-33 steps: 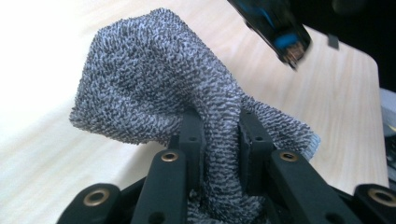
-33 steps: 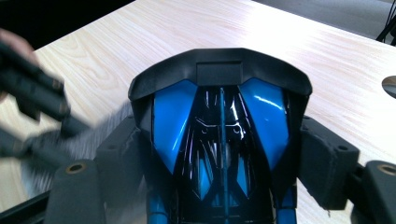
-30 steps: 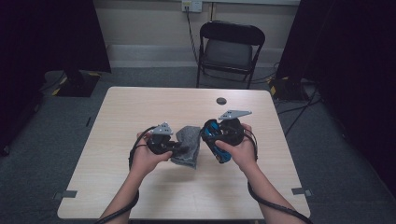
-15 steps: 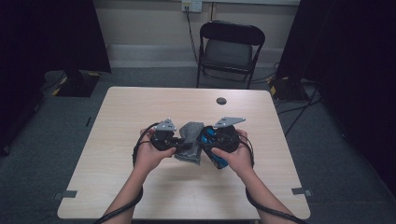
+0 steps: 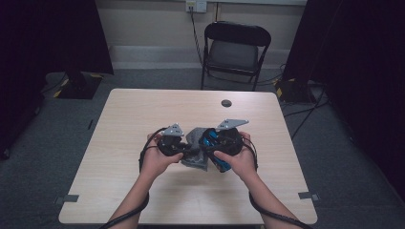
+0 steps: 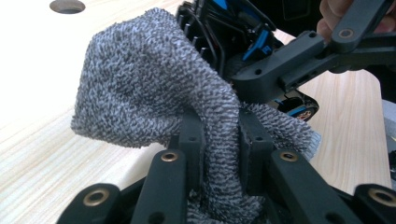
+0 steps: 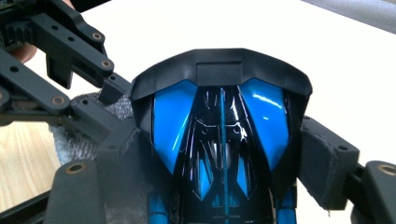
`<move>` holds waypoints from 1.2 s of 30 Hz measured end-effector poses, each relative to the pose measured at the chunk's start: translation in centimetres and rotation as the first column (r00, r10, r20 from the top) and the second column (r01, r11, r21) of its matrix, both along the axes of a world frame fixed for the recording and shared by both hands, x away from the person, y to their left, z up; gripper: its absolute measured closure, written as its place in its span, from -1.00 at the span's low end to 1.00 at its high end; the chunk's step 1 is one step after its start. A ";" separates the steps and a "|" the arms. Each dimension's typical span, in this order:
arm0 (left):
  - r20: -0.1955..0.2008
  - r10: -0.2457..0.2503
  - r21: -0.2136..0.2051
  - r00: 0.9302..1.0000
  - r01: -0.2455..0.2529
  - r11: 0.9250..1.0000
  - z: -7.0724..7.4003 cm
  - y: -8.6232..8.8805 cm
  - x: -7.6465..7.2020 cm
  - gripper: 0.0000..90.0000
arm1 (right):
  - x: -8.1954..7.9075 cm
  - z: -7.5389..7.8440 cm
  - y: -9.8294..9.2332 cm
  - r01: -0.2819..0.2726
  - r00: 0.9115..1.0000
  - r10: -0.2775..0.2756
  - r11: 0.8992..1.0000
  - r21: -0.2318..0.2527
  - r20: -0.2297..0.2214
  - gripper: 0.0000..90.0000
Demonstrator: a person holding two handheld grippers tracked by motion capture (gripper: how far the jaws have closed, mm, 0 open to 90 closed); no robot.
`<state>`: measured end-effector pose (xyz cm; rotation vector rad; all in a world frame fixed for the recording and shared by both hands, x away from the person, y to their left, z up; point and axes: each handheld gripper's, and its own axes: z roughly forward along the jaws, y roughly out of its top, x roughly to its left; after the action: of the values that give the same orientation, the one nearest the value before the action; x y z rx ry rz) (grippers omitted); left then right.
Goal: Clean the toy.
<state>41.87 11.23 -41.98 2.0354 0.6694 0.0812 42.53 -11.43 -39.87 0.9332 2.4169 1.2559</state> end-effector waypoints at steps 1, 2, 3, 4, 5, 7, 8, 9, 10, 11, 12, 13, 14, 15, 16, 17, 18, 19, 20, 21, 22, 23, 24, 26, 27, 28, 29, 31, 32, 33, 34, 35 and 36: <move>0.000 0.000 0.003 1.000 0.000 1.000 0.0 0.0 0.0 0.66 | 0.0 0.0 0.1 0.002 1.000 -0.002 1.000 -0.006 0.001 -0.44; 0.003 0.000 0.004 1.000 0.000 1.000 0.0 0.1 0.0 0.66 | 0.0 0.0 0.1 0.001 1.000 -0.001 1.000 -0.008 0.001 -0.44; 0.004 0.000 0.005 1.000 0.000 1.000 -0.1 0.1 0.0 0.66 | 0.1 0.0 0.2 0.003 1.000 -0.003 1.000 -0.007 0.000 -0.44; 0.006 0.002 0.006 1.000 -0.002 1.000 -0.1 0.1 -0.1 0.66 | 0.1 0.0 0.2 0.005 1.000 -0.005 1.000 -0.007 0.000 -0.44; 0.005 0.002 0.008 1.000 -0.002 1.000 -0.1 0.1 -0.1 0.66 | 0.1 0.0 0.3 0.009 1.000 -0.009 1.000 -0.008 0.000 -0.44; 0.004 0.001 0.006 1.000 -0.001 1.000 -0.2 0.0 -0.2 0.66 | 0.1 0.1 0.3 0.007 1.000 -0.007 1.000 -0.006 0.000 -0.44; 0.004 0.000 0.007 1.000 0.000 1.000 -0.2 -0.1 -0.2 0.66 | 0.2 0.1 0.4 0.012 1.000 -0.012 1.000 -0.005 0.001 -0.44; 0.001 -0.001 0.010 1.000 0.001 1.000 -0.2 -0.1 -0.2 0.66 | 0.2 0.1 0.4 0.013 1.000 -0.013 1.000 -0.005 0.003 -0.44; -0.002 -0.002 0.008 1.000 0.002 1.000 -0.3 -0.2 -0.3 0.66 | 0.2 0.1 0.4 0.010 1.000 -0.010 1.000 -0.002 0.005 -0.44; -0.002 -0.005 0.010 1.000 0.005 1.000 -0.3 -0.3 -0.3 0.66 | 0.2 0.2 0.5 0.013 1.000 -0.013 1.000 -0.002 0.005 -0.44; -0.005 -0.007 0.012 1.000 0.007 1.000 -0.4 -0.3 -0.3 0.66 | 0.3 0.2 0.5 0.013 1.000 -0.013 1.000 0.000 0.004 -0.44; -0.006 -0.009 0.014 1.000 0.009 1.000 -0.4 -0.4 -0.3 0.66 | 0.3 0.2 0.5 0.013 1.000 -0.013 1.000 0.009 0.001 -0.44; -0.008 -0.016 0.013 1.000 0.016 1.000 -0.5 -0.5 -0.3 0.66 | 0.3 0.3 0.5 0.015 1.000 -0.015 1.000 0.017 -0.001 -0.44; -0.002 -0.020 0.015 1.000 0.020 1.000 -0.5 -0.7 -0.4 0.66 | 0.4 0.3 0.5 0.015 1.000 -0.015 1.000 0.023 0.000 -0.44; -0.002 -0.022 0.014 1.000 0.022 1.000 -0.5 -0.8 -0.4 0.66 | 0.4 0.5 0.5 0.015 1.000 -0.015 1.000 0.021 0.001 -0.44; -0.004 -0.024 0.014 1.000 0.024 1.000 -0.6 -1.0 -0.4 0.66 | 0.4 0.5 0.6 0.015 1.000 -0.015 1.000 0.015 0.005 -0.44; -0.007 -0.028 0.012 1.000 0.028 1.000 -0.7 -1.1 -0.5 0.66 | 0.4 0.6 0.6 0.016 1.000 -0.016 1.000 0.012 0.006 -0.44; -0.009 -0.032 0.011 0.999 0.032 0.999 -0.7 -1.2 -0.5 0.66 | 0.5 0.6 0.6 0.016 1.000 -0.016 1.000 0.015 0.004 -0.44; -0.013 -0.035 0.008 0.999 0.035 0.999 -0.8 -1.3 -0.5 0.66 | 0.5 0.7 0.6 0.018 1.000 -0.018 1.000 0.016 0.004 -0.44; -0.013 -0.042 0.012 0.999 0.043 0.999 -1.0 -1.5 -0.6 0.66 | 0.5 0.7 0.6 0.022 1.000 -0.022 1.000 0.016 0.005 -0.44; -0.015 -0.048 0.013 0.999 0.048 0.999 -1.1 -1.7 -0.7 0.66 | 0.6 0.8 0.6 0.026 1.000 -0.026 0.999 0.019 0.007 -0.44; -0.016 -0.052 0.013 0.999 0.052 0.999 -1.2 -1.9 -0.7 0.66 | 0.6 0.9 0.6 0.028 1.000 -0.028 0.999 0.020 0.009 -0.44; -0.015 -0.057 0.017 0.998 0.058 0.998 -1.3 -2.1 -0.8 0.66 | 0.7 0.9 0.6 0.030 0.999 -0.030 0.999 0.019 0.009 -0.44; -0.015 -0.064 0.016 0.998 0.064 0.998 -1.5 -2.5 -0.9 0.66 | 0.8 1.1 0.7 0.034 0.999 -0.034 0.999 0.021 0.009 -0.44; -0.017 -0.068 0.015 0.998 0.068 0.998 -1.5 -2.6 -1.0 0.66 | 0.9 1.2 0.7 0.035 0.999 -0.035 0.999 0.024 0.009 -0.44; -0.017 -0.069 0.016 0.997 0.069 0.997 -1.6 -2.8 -1.0 0.66 | 0.9 1.3 0.7 0.038 0.999 -0.038 0.999 0.026 0.007 -0.44; -0.019 -0.071 0.015 0.997 0.071 0.997 -1.7 -2.9 -1.1 0.66 | 1.0 1.3 0.7 0.041 0.999 -0.041 0.999 0.027 0.006 -0.44; -0.022 -0.076 0.017 0.997 0.076 0.997 -1.8 -3.1 -1.1 0.66 | 1.1 1.4 0.7 0.046 0.999 -0.046 0.998 0.030 0.005 -0.44; -0.025 -0.080 0.016 0.996 0.081 0.997 -2.0 -3.2 -1.2 0.66 | 1.2 1.4 0.7 0.047 0.999 -0.047 0.998 0.029 0.003 -0.44; -0.025 -0.081 0.015 0.996 0.082 0.997 -2.1 -3.2 -1.2 0.66 | 1.2 1.4 0.8 0.048 0.999 -0.048 0.998 0.027 0.004 -0.44; -0.028 -0.084 0.014 0.996 0.085 0.996 -2.2 -3.3 -1.2 0.66 | 1.2 1.4 0.8 0.049 0.999 -0.049 0.998 0.026 0.004 -0.44; -0.030 -0.086 0.012 0.996 0.086 0.996 -2.3 -3.3 -1.3 0.66 | 1.3 1.4 0.8 0.048 0.999 -0.048 0.998 0.029 0.002 -0.44; -0.030 -0.088 0.013 0.996 0.089 0.996 -2.3 -3.4 -1.3 0.66 | 1.3 1.4 0.9 0.050 0.999 -0.050 0.998 0.031 -0.001 -0.44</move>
<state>40.57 7.85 -44.31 2.0807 0.5971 0.0044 43.86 -10.57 -38.47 0.9960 2.3654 1.2787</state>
